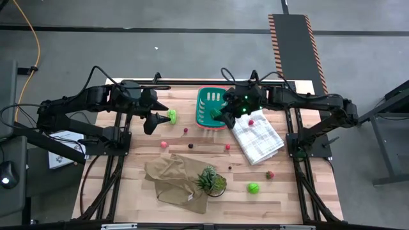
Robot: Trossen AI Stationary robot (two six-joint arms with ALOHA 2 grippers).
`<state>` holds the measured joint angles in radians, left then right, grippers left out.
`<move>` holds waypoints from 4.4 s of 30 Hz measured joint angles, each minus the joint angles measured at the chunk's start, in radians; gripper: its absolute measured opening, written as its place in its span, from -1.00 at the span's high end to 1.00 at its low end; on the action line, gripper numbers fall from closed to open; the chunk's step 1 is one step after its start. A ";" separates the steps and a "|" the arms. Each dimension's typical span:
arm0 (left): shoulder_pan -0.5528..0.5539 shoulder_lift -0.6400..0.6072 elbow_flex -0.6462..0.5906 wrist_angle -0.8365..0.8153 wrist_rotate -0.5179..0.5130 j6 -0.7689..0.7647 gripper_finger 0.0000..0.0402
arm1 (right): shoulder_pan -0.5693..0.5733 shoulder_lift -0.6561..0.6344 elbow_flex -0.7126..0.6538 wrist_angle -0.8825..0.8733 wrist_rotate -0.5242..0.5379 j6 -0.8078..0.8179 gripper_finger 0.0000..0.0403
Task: Pick and placing Produce into tupperware
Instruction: Put the green bell pepper into the green basket
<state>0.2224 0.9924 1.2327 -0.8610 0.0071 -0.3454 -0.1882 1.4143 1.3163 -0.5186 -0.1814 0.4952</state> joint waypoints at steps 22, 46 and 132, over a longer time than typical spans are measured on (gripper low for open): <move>0.000 0.000 0.000 0.000 0.000 -0.006 -0.24 | -0.260 0.000 0.000 0.016 -0.126 -0.159 -0.04; 0.000 0.000 0.000 -0.001 0.000 -0.030 -0.24 | -0.374 0.000 0.000 0.035 -0.250 -0.208 -0.04; 0.000 0.000 0.000 -0.006 0.000 -0.048 -0.24 | -0.255 0.366 -0.001 0.070 -0.027 -0.549 -0.04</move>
<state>0.2224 0.9928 1.2327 -0.8669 0.0071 -0.3939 -0.4433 1.7805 1.3151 -0.4489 -0.2087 -0.0542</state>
